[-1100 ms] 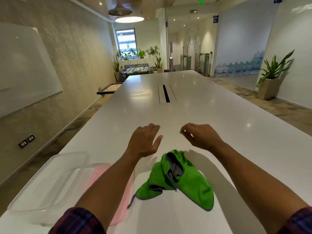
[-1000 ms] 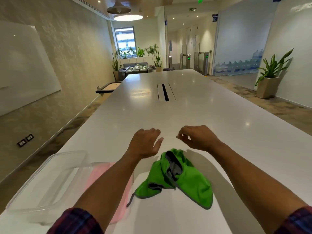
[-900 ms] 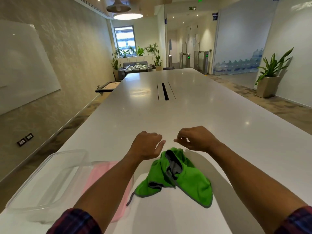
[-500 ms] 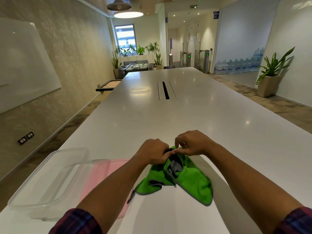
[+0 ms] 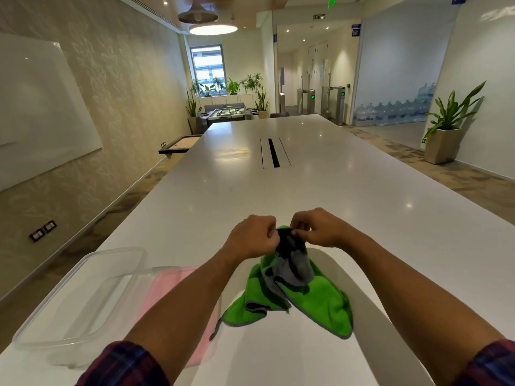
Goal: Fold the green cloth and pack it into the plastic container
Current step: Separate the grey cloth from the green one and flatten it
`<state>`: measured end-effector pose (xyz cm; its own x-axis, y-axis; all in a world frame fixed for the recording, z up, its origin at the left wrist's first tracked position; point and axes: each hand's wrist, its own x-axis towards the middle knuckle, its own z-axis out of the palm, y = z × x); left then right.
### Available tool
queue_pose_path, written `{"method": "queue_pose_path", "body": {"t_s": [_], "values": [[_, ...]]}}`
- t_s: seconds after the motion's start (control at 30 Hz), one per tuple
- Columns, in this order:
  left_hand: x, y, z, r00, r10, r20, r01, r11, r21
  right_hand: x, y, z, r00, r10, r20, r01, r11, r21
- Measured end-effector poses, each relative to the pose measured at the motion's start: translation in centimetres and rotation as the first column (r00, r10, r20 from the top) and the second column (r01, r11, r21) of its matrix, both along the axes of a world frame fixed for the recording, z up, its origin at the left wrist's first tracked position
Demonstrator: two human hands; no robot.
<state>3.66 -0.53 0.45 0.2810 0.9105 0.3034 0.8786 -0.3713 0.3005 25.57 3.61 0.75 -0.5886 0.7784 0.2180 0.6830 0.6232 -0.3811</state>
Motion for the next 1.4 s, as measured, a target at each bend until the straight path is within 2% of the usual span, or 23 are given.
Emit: {"method": "queue_pose_path", "body": {"t_s": [0.1,0.17,0.33,0.53,0.73,0.83,1.07,1.23,1.4], "values": [[0.3,0.4,1.7,0.974,0.082,0.213,-0.087,0.996,0.013,0.1,0.4,1.4,0.968,-0.08,-0.239,0.077,0.997,-0.02],[0.4,0.8,2.9,0.953,0.082,0.291,-0.102,0.993,0.053,0.1,0.7,2.4,0.927,-0.134,-0.351,0.127,0.991,-0.043],[0.2,1.4,5.7,0.965,0.05,0.257,-0.074,0.994,0.085,0.5,1.3,4.7,0.871,-0.178,-0.458,0.18,0.983,-0.041],[0.1,1.6,8.3,0.974,0.172,0.148,-0.177,0.984,0.015,0.8,1.4,6.9,0.875,-0.154,-0.459,0.184,0.983,0.021],[-0.4,1.7,10.0,0.954,0.3,-0.01,-0.299,0.954,0.032,0.8,1.6,9.6,0.873,-0.137,-0.467,0.2,0.976,0.089],[-1.2,2.1,10.5,0.943,0.333,-0.027,-0.332,0.943,0.033,1.3,1.8,10.8,0.885,-0.138,-0.444,0.212,0.97,0.122],[-3.9,3.7,11.3,0.921,0.357,0.157,-0.369,0.928,0.053,3.5,2.7,12.6,0.919,-0.27,-0.287,0.334,0.92,0.203],[-5.3,4.3,12.3,0.895,0.323,0.308,-0.36,0.93,0.071,5.0,2.8,13.6,0.943,-0.295,-0.153,0.326,0.909,0.258],[-6.6,4.0,13.7,0.881,0.224,0.417,-0.279,0.957,0.074,7.0,3.1,14.7,0.926,-0.33,-0.183,0.364,0.91,0.2]]}}
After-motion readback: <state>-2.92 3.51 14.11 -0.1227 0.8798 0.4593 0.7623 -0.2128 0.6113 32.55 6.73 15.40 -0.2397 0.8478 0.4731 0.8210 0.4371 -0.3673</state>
